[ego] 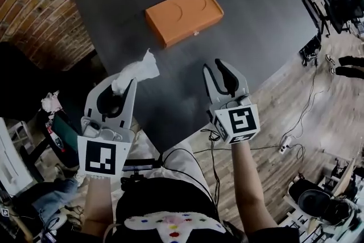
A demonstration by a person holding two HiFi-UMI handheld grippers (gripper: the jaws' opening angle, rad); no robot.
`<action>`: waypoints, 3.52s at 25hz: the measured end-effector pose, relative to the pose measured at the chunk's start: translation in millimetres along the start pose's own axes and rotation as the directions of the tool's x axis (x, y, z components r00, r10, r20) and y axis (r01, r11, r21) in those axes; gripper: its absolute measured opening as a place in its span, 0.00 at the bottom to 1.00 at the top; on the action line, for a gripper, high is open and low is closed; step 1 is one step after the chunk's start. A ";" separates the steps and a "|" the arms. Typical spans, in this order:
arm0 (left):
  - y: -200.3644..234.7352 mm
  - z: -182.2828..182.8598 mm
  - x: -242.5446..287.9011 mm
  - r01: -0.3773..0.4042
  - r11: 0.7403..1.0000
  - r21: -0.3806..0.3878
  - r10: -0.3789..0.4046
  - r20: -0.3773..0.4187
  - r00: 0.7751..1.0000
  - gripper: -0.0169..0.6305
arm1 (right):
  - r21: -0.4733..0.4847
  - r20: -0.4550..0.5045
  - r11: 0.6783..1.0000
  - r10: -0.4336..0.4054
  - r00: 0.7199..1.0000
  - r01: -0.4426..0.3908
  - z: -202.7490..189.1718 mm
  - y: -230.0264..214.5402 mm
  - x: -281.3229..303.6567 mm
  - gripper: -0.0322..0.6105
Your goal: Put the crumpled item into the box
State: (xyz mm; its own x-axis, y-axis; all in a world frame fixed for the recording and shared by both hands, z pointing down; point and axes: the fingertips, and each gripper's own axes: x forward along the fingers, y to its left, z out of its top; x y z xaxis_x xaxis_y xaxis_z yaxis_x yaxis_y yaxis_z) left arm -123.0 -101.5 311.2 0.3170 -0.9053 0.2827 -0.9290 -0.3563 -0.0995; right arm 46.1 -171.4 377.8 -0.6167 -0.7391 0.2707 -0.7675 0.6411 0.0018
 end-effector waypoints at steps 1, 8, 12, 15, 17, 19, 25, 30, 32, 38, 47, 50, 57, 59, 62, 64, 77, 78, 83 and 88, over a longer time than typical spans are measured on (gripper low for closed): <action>0.6 -1.7 1.6 -0.009 1.000 -0.003 0.009 -0.003 1.000 0.11 | -0.004 -0.008 1.000 0.009 1.000 -0.009 -3.7 -3.3 7.1 0.23; 6.1 -14.9 13.1 -0.051 0.999 0.007 0.051 -0.037 0.998 0.11 | -0.032 -0.056 0.998 0.052 0.997 -0.054 -32.1 -21.9 56.4 0.23; 12.4 -22.2 20.7 -0.067 0.998 0.006 0.067 -0.051 0.996 0.11 | -0.056 -0.100 0.996 0.063 0.993 -0.068 -48.8 -29.0 84.2 0.23; 17.1 -28.6 26.5 -0.079 0.997 -0.006 0.079 -0.062 0.995 0.11 | -0.063 -0.130 0.995 0.065 0.989 -0.074 -59.3 -33.4 104.7 0.23; 17.8 -31.9 30.7 -0.079 0.997 -0.002 0.078 -0.073 0.994 0.11 | -0.068 -0.145 0.995 0.066 0.987 -0.076 -64.7 -37.4 116.1 0.23; 17.5 -33.8 35.6 -0.075 0.997 0.002 0.075 -0.079 0.994 0.11 | -0.068 -0.162 0.995 0.063 0.985 -0.075 -70.9 -42.5 125.4 0.23; 23.1 -38.2 44.7 -0.083 0.997 -0.004 0.082 -0.085 0.993 0.11 | -0.094 -0.237 0.993 0.046 0.970 -0.069 -100.5 -53.9 144.6 0.23; 27.1 -45.4 47.8 -0.098 0.995 -0.025 0.095 -0.107 0.990 0.11 | -0.077 -0.248 0.995 0.045 0.968 -0.066 -106.6 -58.1 158.4 0.23; 27.1 -45.4 47.5 -0.095 0.995 -0.013 0.093 -0.106 0.990 0.11 | -0.079 -0.262 0.995 0.043 0.964 -0.065 -113.9 -60.1 161.1 0.23; 27.5 -45.5 47.4 -0.102 0.995 -0.016 0.100 -0.104 0.990 0.11 | -0.071 -0.276 0.996 0.030 0.961 -0.051 -126.3 -66.3 165.9 0.21; 25.5 -40.5 48.2 -0.106 0.994 -0.012 0.104 -0.100 0.990 0.11 | -0.057 -0.260 0.996 0.045 0.964 -0.062 -121.0 -64.8 162.8 0.18; 22.7 -39.7 49.9 -0.094 0.995 -0.012 0.093 -0.099 0.991 0.11 | -0.051 -0.256 0.997 0.038 0.966 -0.053 -121.7 -64.7 158.0 0.18; 12.5 -38.6 53.8 -0.061 0.998 -0.010 0.060 -0.094 0.994 0.11 | -0.038 -0.256 0.998 0.031 0.966 -0.042 -129.6 -66.4 140.7 0.18; 10.0 -38.6 54.2 -0.052 0.999 -0.010 0.051 -0.095 0.994 0.11 | -0.042 -0.264 0.998 0.024 0.964 -0.037 -133.4 -67.5 135.1 0.18; 4.9 -37.7 55.5 -0.038 0.999 -0.003 0.037 -0.092 0.995 0.11 | -0.037 -0.272 0.999 0.020 0.962 -0.031 -138.2 -68.4 125.9 0.18; 0.3 -35.6 57.8 -0.025 1.000 0.003 0.025 -0.087 0.996 0.11 | -0.023 -0.266 0.999 0.019 0.964 -0.026 -136.2 -68.5 120.3 0.18; -17.2 -30.6 63.7 0.038 0.999 0.014 -0.037 -0.083 0.996 0.11 | -0.010 -0.274 1.000 -0.008 0.962 0.005 -145.6 -70.2 83.8 0.18; -18.0 -30.6 63.4 0.041 0.999 0.014 -0.039 -0.083 0.996 0.11 | -0.006 -0.277 1.000 -0.009 0.961 0.008 -146.5 -69.6 81.1 0.18; -25.5 -29.9 63.4 0.055 0.998 0.019 -0.053 -0.082 0.995 0.11 | 0.003 -0.285 1.000 -0.015 0.958 0.017 -151.5 -70.6 67.3 0.18; -30.0 -28.8 65.9 0.069 0.997 0.023 -0.067 -0.079 0.995 0.11 | 0.009 -0.284 1.000 -0.018 0.959 0.022 -151.6 -70.0 61.9 0.18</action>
State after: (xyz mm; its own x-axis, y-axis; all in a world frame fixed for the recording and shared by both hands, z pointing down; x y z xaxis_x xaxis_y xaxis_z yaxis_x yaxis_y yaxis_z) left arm -79.7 -143.8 360.4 0.3624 -0.8581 0.3636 -0.9002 -0.4234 -0.1019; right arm 88.2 -230.8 540.3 -0.5276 -0.6614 0.5330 -0.7823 0.6229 -0.0013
